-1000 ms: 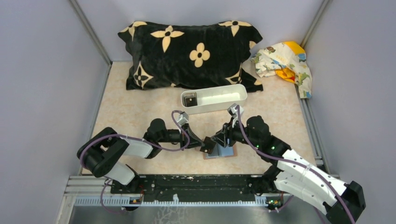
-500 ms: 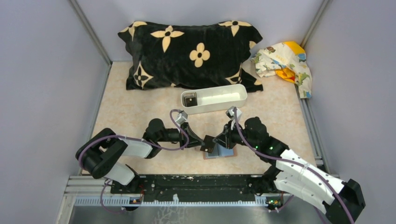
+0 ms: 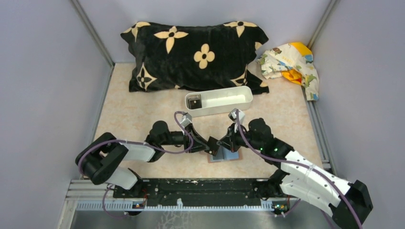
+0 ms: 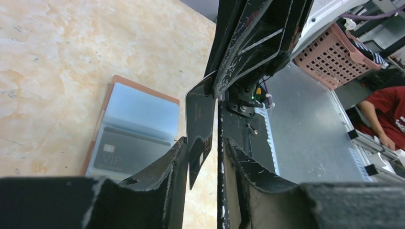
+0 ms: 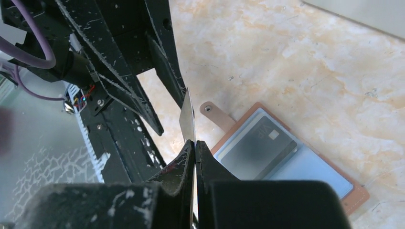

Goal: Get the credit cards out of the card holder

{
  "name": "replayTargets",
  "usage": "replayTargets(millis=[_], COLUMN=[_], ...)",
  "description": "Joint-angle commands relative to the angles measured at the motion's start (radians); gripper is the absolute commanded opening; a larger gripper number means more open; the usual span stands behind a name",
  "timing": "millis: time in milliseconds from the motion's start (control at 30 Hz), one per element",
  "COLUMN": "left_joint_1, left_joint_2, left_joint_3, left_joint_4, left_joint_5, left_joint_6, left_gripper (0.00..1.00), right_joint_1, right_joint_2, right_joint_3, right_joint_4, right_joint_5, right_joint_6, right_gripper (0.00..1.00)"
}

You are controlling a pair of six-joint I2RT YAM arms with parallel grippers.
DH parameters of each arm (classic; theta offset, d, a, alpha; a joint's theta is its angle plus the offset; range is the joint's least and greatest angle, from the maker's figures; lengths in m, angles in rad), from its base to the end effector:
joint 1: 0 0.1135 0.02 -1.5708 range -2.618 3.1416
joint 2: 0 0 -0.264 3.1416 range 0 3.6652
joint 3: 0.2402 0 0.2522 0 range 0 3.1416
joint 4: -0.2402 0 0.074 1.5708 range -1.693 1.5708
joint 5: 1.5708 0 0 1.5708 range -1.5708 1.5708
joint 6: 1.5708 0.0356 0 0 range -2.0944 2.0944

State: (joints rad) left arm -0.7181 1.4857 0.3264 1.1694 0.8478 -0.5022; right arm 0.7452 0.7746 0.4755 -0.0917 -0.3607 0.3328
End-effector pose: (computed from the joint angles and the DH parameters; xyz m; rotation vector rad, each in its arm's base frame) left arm 0.1693 -0.1833 0.1770 0.9250 1.5585 -1.5644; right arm 0.1255 0.1329 0.2424 -0.6726 1.9787 1.0376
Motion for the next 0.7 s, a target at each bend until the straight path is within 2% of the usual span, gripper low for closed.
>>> replayTargets(millis=[0,267,433,667], left_joint_1=[-0.007,-0.007,-0.006,-0.006], left_joint_2=[-0.095,-0.328,-0.493,-0.600], left_joint_3=[-0.012,-0.125,-0.169,-0.207], left_joint_4=[-0.033,-0.190,-0.318,-0.371], left_joint_5=[-0.041,-0.173,-0.296,-0.293], left_joint_6=[0.021,0.046,0.064,0.072], left_gripper=[0.41,0.66,0.87,0.88], right_joint_1=[0.008,-0.004,-0.046,-0.139], right_joint_2=[0.021,0.132,0.282,0.501], right_joint_3=[0.104,0.236,0.355,0.563], right_joint_4=[0.030,0.010,0.031,0.019], right_joint_5=[0.048,0.127,0.128,0.072], right_joint_6=[-0.084,-0.239,-0.371,-0.508], right_gripper=[0.00,0.00,0.00,0.00])
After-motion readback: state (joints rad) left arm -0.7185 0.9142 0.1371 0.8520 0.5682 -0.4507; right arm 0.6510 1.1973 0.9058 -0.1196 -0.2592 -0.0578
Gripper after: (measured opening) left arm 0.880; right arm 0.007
